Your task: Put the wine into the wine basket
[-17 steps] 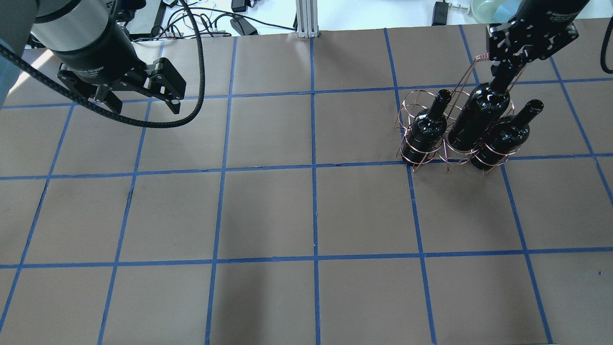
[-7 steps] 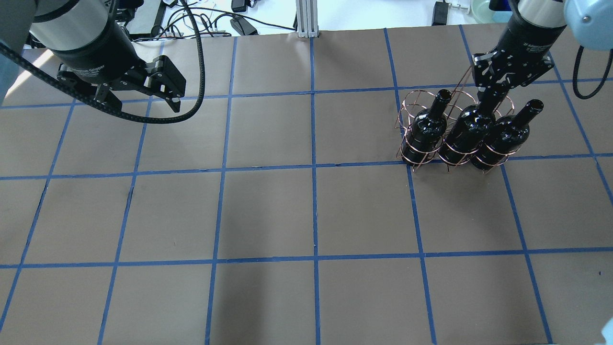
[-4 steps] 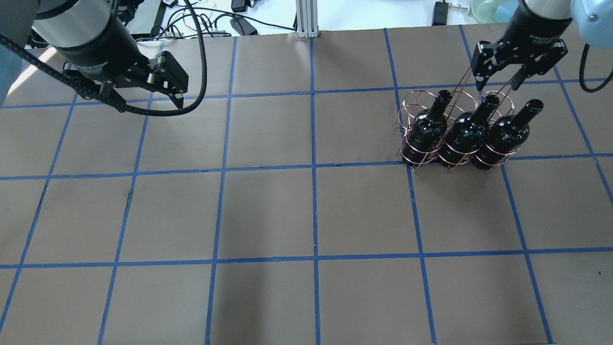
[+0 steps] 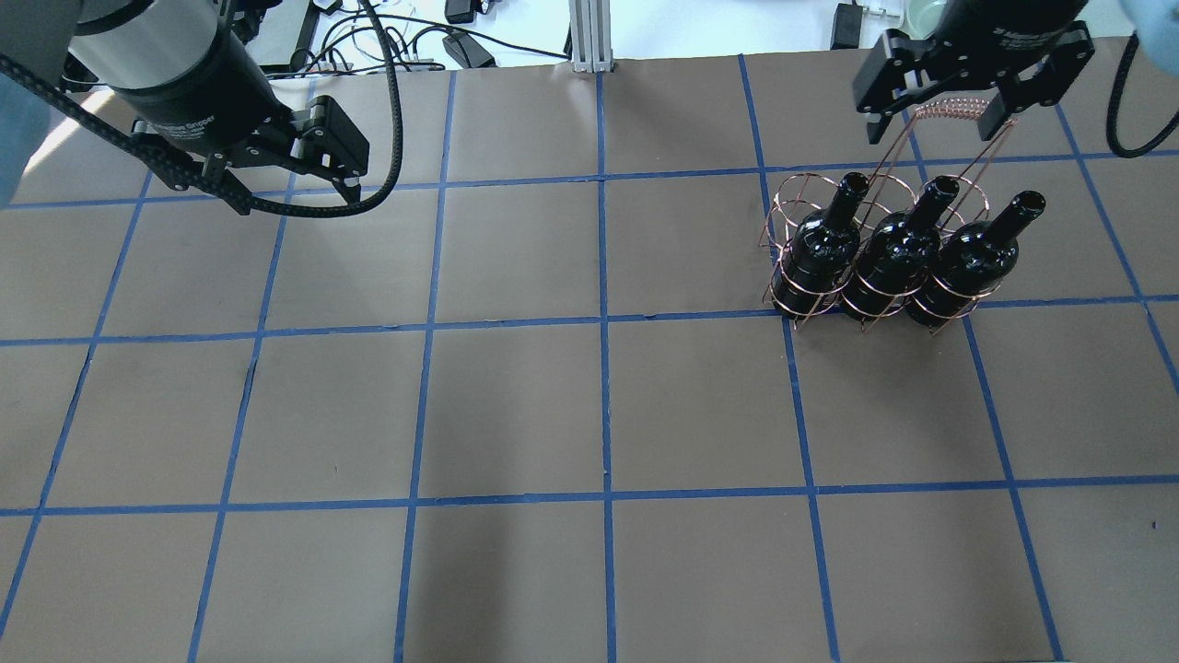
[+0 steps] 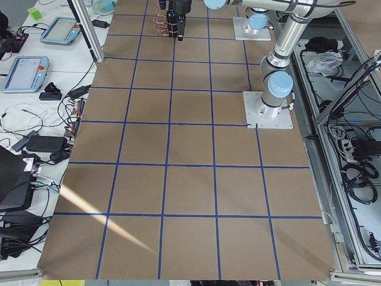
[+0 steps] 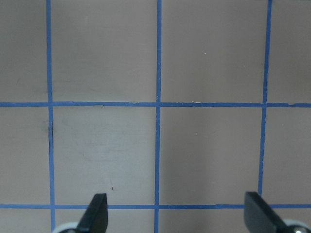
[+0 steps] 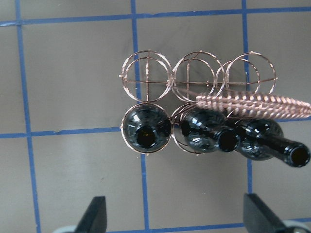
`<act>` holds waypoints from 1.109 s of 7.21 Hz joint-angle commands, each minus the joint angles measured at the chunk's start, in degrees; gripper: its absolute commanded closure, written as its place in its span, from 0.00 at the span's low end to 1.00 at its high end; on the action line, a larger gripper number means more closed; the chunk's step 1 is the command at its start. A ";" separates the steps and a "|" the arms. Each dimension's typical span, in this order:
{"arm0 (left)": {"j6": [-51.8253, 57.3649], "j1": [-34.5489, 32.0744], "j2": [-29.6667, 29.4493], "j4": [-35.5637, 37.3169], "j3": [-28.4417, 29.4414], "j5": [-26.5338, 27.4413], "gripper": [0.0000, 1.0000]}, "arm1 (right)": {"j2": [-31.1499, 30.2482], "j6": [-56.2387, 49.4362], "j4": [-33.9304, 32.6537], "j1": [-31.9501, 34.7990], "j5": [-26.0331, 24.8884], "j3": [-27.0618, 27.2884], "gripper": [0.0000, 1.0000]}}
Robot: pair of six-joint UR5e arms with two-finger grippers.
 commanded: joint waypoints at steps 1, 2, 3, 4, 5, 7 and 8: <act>0.10 -0.12 0.06 -0.06 -0.29 -1.10 0.00 | -0.25 3.55 1.04 7.85 0.04 -0.24 0.00; 0.01 -0.13 0.06 -0.06 -0.29 -1.09 0.00 | -0.08 2.51 0.96 7.42 -0.22 -0.33 0.00; 0.01 -0.04 0.23 -0.06 -0.29 -1.00 0.00 | -0.08 2.32 0.87 6.11 -0.75 -0.85 0.00; 0.01 -0.04 0.23 -0.06 -0.29 -0.92 0.00 | -0.08 -1.42 1.22 3.23 -0.84 -1.03 0.00; 0.01 -0.12 0.32 0.11 -0.29 -0.74 0.00 | -0.51 -3.20 1.48 0.15 -0.75 -0.95 0.00; 0.19 -0.13 0.32 0.20 -0.29 -0.83 0.00 | -0.60 -3.22 2.19 -1.02 -0.75 -0.34 0.00; 0.27 -0.04 0.41 0.20 -0.29 -0.83 0.00 | -0.60 -3.22 2.36 -1.02 -0.66 -0.16 0.00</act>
